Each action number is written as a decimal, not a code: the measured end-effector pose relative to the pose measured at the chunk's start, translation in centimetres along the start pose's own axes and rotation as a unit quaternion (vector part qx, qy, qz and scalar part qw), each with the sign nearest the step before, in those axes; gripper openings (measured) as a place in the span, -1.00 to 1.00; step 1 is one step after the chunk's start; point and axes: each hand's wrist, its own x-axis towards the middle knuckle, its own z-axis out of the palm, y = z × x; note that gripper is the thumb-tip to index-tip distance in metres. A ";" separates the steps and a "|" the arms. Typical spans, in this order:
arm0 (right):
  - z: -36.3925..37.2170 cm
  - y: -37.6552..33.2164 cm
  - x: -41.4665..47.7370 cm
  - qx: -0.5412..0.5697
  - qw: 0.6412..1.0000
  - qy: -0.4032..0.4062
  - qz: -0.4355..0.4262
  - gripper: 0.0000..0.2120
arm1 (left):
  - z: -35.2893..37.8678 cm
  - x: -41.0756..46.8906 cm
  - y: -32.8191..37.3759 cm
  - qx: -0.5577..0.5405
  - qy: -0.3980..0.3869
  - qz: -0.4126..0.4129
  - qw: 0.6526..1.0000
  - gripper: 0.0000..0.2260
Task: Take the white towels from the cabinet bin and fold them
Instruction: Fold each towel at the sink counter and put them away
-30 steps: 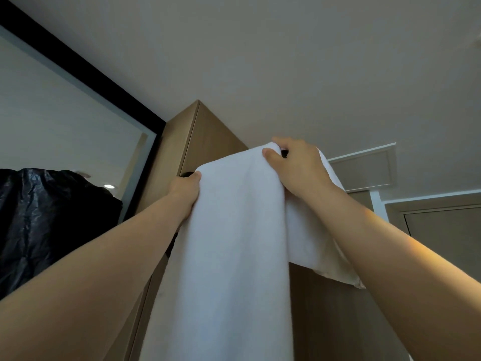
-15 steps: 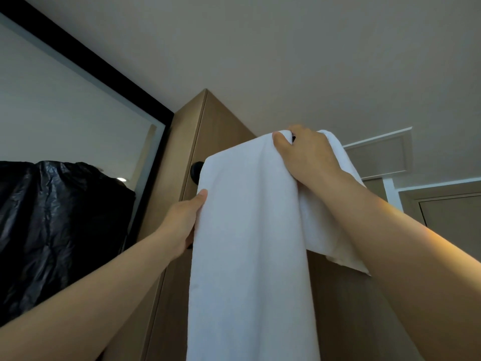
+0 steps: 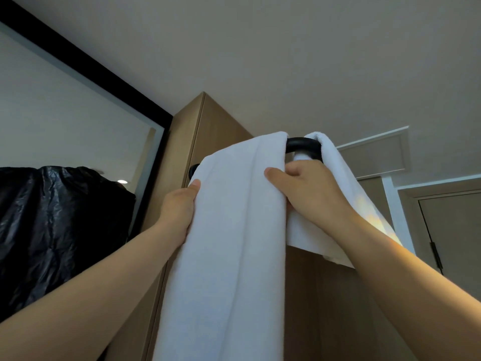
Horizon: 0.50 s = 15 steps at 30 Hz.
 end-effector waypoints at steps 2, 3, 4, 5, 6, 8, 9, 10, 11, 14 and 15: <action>0.0 -0.7 0.8 -0.055 0.996 0.040 -0.053 -0.58 | 0.3 0.1 0.4 0.010 0.005 0.006 1.000 -0.64; 0.0 -1.0 1.1 -0.102 0.989 0.064 -0.081 -0.60 | 0.5 0.2 0.6 0.014 0.006 0.010 1.000 -0.64; 0.0 -1.1 1.6 -0.157 0.977 0.091 -0.108 -0.63 | 0.7 0.4 1.0 0.018 0.009 0.015 1.000 -0.64; 0.0 -1.2 2.1 -0.209 0.961 0.124 -0.133 -0.66 | 0.9 0.6 1.4 0.024 0.010 0.020 0.999 -0.66; -0.1 -1.2 2.8 -0.249 0.945 0.147 -0.154 -0.68 | 1.1 0.8 1.9 0.027 0.014 0.026 0.999 -0.67; -0.5 -1.2 4.3 -0.291 0.932 0.131 -0.169 -0.71 | 1.4 1.1 2.7 0.028 0.017 0.033 0.999 -0.67; -0.7 -1.1 5.1 -0.297 0.936 0.095 -0.164 -0.70 | 1.4 1.3 2.8 0.031 0.015 0.032 0.999 -0.68; -0.8 -0.8 5.8 -0.296 0.940 0.057 -0.157 -0.68 | 1.4 1.4 3.0 0.035 0.015 0.030 0.999 -0.69; -0.8 -0.4 6.4 -0.290 0.944 0.031 -0.155 -0.64 | 1.4 1.7 2.9 0.039 0.016 0.025 0.999 -0.70; -1.1 0.4 7.2 -0.283 0.943 0.033 -0.172 -0.62 | 1.3 2.0 2.9 0.049 0.020 0.018 0.998 -0.69; -1.2 0.5 7.2 -0.285 0.941 0.033 -0.180 -0.63 | 1.3 2.2 2.9 0.046 0.021 0.018 0.999 -0.65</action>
